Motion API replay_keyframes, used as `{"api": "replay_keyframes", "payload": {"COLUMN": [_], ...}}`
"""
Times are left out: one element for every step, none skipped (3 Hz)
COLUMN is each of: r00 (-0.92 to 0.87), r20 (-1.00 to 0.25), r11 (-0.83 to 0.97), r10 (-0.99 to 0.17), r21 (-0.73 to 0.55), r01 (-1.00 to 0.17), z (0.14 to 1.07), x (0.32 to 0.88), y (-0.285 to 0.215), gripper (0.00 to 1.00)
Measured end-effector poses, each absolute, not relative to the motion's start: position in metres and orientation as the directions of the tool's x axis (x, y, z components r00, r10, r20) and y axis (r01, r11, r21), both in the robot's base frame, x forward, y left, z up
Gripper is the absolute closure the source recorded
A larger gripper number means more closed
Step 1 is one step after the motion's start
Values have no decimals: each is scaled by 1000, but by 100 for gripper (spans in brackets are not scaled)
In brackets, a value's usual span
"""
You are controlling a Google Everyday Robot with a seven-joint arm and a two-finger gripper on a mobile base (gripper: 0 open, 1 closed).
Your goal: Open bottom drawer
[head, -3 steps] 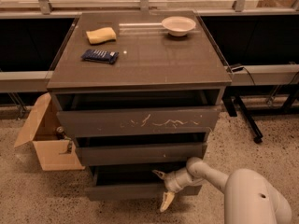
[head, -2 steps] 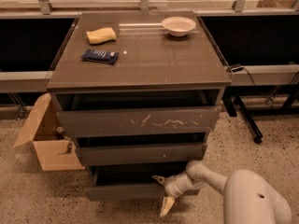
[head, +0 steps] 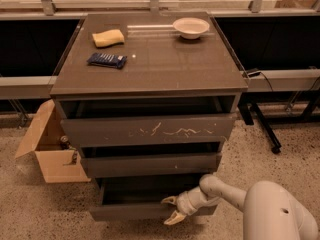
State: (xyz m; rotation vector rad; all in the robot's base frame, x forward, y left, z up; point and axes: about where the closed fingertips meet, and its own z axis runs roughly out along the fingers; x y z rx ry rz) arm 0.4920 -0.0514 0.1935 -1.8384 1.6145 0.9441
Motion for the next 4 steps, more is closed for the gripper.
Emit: {"api": "replay_keyframes", "payload": {"r00": [53, 38, 28, 25], "r20": [-786, -799, -809, -812], "r11": [-190, -207, -213, -215], "r10": [-616, -599, -587, -583], "r21": [83, 109, 121, 124], "r01": [-978, -972, -970, -969], "z": [202, 199, 197, 197], "x": [475, 465, 458, 457], "y": [-44, -38, -34, -35], "gripper": [81, 100, 96, 73]}}
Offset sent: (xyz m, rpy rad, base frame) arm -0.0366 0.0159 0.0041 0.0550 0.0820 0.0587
